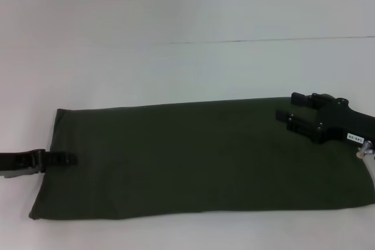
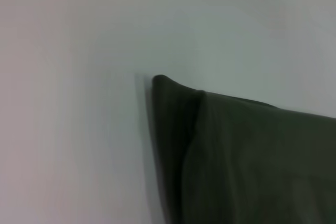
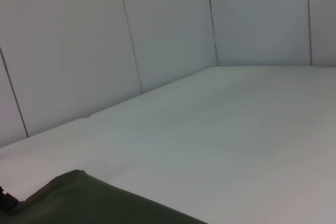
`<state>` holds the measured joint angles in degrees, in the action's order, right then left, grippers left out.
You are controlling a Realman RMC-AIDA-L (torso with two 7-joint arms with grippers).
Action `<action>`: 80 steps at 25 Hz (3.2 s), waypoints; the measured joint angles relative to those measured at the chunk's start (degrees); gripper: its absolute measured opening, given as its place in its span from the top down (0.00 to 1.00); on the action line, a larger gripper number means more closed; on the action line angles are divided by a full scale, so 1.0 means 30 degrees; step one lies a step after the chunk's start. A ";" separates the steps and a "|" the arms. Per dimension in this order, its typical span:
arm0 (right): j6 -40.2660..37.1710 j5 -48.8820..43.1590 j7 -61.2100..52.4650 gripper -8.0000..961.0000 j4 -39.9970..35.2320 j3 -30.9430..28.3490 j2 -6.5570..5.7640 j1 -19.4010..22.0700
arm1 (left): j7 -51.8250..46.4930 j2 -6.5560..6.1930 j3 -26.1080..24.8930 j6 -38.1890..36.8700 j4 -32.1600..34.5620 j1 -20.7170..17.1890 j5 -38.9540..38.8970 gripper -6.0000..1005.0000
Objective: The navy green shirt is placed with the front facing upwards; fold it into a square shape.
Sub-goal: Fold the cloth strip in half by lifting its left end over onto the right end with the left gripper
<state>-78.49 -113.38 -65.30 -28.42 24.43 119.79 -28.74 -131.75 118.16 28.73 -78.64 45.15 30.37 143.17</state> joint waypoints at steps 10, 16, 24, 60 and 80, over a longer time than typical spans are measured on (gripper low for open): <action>0.0002 0.0001 0.0000 0.36 -0.0034 0.0001 0.0000 0.0040 | -0.0024 -0.0040 0.0011 -0.0124 -0.0530 0.0360 -0.0031 0.22; 0.0002 -0.0017 0.0000 0.36 -0.0022 0.0001 0.0000 0.0058 | -0.0014 -0.0057 0.0005 -0.0374 -0.0785 0.0497 -0.0091 0.22; 0.0002 -0.0061 0.0000 0.36 0.0011 0.0000 0.0000 0.0059 | 0.0078 -0.0038 0.0000 -0.0603 -0.0973 0.0732 -0.0107 0.23; -0.0021 0.0016 0.0428 0.36 0.0963 0.0854 0.0084 -0.0687 | 0.0701 -0.0370 -0.1261 -0.1501 0.2415 -0.0319 -0.0229 0.92; 0.2638 0.0022 0.2831 0.36 0.5105 0.3009 0.0177 -0.3249 | 0.1112 0.0634 -0.1404 -0.7106 0.3485 0.0993 -0.6698 0.92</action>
<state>-70.57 -113.31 -56.80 -13.10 33.46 120.32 -38.48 -128.41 120.06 24.52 -99.95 55.61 33.35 123.08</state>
